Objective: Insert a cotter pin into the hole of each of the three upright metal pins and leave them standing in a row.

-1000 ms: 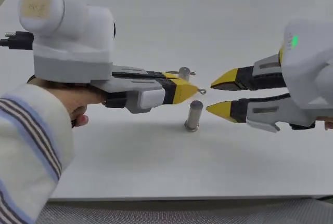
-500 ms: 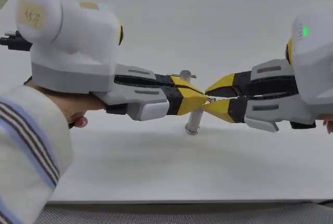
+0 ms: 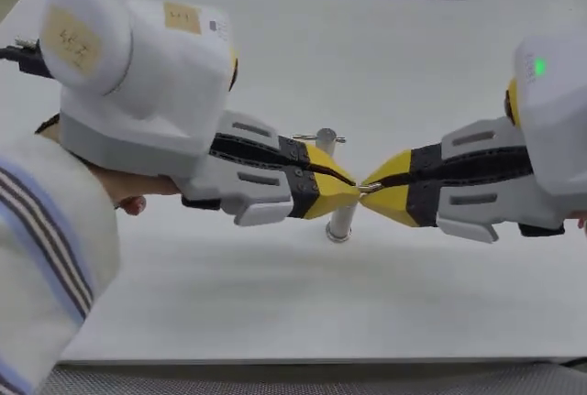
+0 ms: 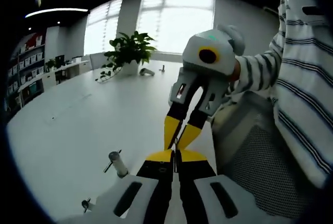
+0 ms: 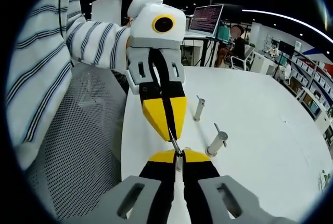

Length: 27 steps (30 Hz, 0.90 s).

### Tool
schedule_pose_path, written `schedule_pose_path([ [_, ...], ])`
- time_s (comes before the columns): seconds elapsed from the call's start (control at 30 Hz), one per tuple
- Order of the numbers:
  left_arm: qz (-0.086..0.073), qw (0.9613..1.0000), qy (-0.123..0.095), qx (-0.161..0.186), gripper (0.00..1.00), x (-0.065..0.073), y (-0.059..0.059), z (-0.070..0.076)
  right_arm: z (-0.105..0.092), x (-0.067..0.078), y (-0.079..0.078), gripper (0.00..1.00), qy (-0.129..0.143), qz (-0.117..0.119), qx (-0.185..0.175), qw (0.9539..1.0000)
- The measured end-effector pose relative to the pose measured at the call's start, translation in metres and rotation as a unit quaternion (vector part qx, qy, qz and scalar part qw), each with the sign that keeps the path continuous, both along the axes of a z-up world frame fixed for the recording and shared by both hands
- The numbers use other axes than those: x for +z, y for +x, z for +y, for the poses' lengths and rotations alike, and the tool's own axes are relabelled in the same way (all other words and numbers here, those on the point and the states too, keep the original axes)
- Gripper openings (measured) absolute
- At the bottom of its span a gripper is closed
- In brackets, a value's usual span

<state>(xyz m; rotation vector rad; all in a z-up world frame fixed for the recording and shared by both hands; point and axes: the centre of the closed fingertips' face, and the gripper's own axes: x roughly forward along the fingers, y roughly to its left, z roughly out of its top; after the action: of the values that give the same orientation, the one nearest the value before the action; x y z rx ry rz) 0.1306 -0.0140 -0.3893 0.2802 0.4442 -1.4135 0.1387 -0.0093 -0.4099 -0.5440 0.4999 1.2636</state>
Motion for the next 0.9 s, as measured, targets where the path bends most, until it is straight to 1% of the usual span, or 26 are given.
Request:
schedule_pose_path([
  [0.07,-0.009,0.9998,0.011,-0.013,0.0,0.0,-0.004,-0.003,0.0,-0.002,-0.003,0.0,-0.006,0.002,0.01,0.9999],
  [0.13,-0.014,0.9994,0.02,-0.024,0.0,0.0,-0.008,-0.006,0.0,-0.003,-0.006,0.0,-0.012,0.004,0.021,0.9997],
  [0.27,-0.01,0.9989,0.028,-0.036,0.0,-0.002,-0.013,-0.009,-0.001,-0.006,-0.011,0.0,-0.019,0.007,0.035,0.9992],
  [0.33,-0.022,0.9982,0.033,-0.046,0.0,-0.004,-0.014,-0.01,-0.001,-0.006,-0.013,0.0,-0.021,0.006,0.039,0.999],
  [0.37,-0.024,0.998,0.033,-0.048,0.0,-0.005,-0.016,-0.01,-0.002,-0.007,-0.014,0.0,-0.023,0.004,0.042,0.9989],
  [0.43,-0.021,0.9981,0.035,-0.047,0.0,-0.006,-0.017,-0.011,-0.002,-0.007,-0.014,0.0,-0.022,0.003,0.045,0.9987],
  [0.5,-0.022,0.9979,0.036,-0.049,0.0,-0.006,-0.018,-0.011,-0.003,-0.007,-0.015,0.0,-0.024,0.002,0.049,0.9985],
  [0.53,-0.025,0.9976,0.039,-0.052,0.0,-0.007,-0.018,-0.011,-0.003,-0.007,-0.015,0.0,-0.025,0.002,0.049,0.9985],
  [0.6,-0.023,0.9975,0.041,-0.054,0.0,-0.008,-0.018,-0.009,-0.004,-0.007,-0.015,0.0,-0.026,0.001,0.051,0.9984],
  [0.67,-0.024,0.9975,0.042,-0.051,0.0,-0.008,-0.017,-0.008,-0.005,-0.007,-0.015,0.0,-0.025,0.001,0.049,0.9985],
  [0.7,-0.025,0.9975,0.043,-0.049,0.02,-0.008,-0.016,-0.007,-0.006,-0.007,-0.014,0.0,-0.025,0.0,0.048,0.9986],
  [0.8,-0.037,0.9975,0.05,-0.034,0.12,-0.01,-0.007,-0.003,-0.01,-0.006,-0.012,0.0,-0.026,-0.001,0.041,0.9988],
  [0.83,-0.038,0.9975,0.053,-0.03,0.15,-0.011,-0.005,-0.003,-0.012,-0.007,-0.011,0.0,-0.027,-0.002,0.037,0.999],
  [0.9,-0.038,0.9975,0.056,-0.022,0.18,-0.012,0.0,0.0,-0.016,-0.007,-0.009,0.0,-0.027,-0.002,0.032,0.9991],
])
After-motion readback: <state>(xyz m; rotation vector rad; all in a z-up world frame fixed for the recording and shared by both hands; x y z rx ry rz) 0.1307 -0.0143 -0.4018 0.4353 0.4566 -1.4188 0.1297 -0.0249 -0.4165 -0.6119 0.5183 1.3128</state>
